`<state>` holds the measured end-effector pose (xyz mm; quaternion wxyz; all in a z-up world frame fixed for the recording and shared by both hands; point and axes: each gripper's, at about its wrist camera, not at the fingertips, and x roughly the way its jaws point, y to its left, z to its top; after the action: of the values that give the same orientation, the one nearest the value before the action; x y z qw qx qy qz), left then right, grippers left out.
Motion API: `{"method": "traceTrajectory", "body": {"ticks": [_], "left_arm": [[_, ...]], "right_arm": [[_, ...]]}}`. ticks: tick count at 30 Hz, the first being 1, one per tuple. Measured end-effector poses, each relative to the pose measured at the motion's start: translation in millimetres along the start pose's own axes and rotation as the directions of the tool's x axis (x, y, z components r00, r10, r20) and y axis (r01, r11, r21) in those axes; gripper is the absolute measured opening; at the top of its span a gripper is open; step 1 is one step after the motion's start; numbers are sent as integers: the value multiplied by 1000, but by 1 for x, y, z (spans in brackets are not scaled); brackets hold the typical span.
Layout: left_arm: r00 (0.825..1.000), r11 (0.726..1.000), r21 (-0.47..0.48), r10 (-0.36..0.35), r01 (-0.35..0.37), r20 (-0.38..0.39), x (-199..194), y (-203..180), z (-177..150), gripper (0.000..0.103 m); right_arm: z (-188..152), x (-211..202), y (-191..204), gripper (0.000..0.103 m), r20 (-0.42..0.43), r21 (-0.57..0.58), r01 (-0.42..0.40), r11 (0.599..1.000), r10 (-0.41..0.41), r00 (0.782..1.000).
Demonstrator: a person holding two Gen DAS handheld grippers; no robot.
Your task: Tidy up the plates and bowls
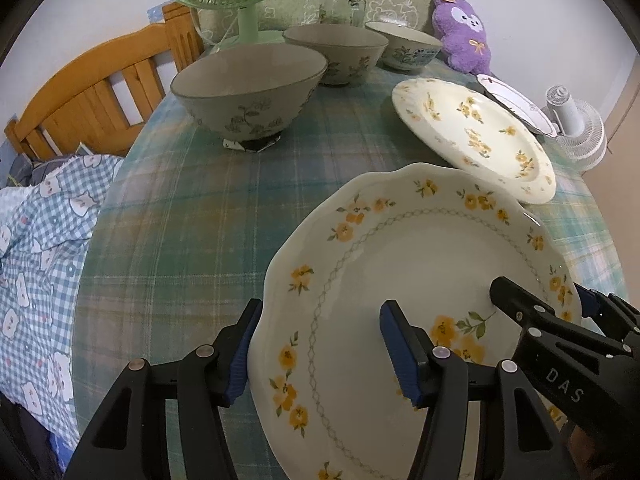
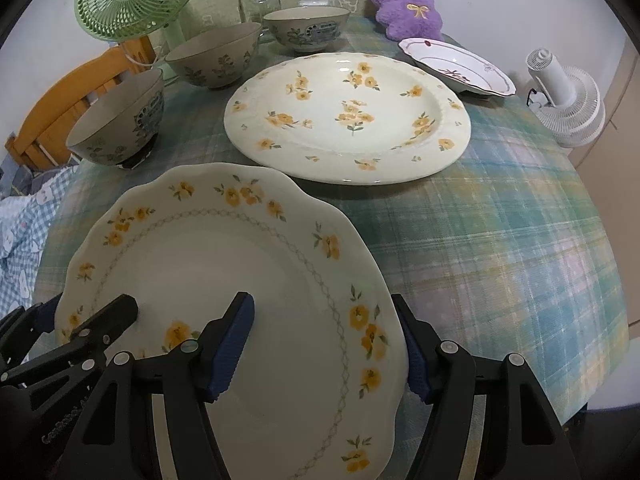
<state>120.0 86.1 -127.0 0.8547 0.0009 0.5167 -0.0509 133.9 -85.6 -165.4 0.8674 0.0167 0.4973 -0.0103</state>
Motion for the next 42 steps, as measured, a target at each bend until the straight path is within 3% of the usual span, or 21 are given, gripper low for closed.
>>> {"method": "traceTrajectory", "body": {"ticks": [14,24,42], "left_arm": [[998,999,31,-38,36,58,-26,-7,11,60],[995,998,50,-26,22,94,-36,-20,12,60],[993,999,20,23,-25,117,-39,-83,21,60]], "right_arm": [[7,-32,-5,71,42,20,42,999,-43,998],[11,-41,-18,71,74,36,35,999,-38,997],[28,-45,-81,71,89,2,-6,1000,5,996]]}}
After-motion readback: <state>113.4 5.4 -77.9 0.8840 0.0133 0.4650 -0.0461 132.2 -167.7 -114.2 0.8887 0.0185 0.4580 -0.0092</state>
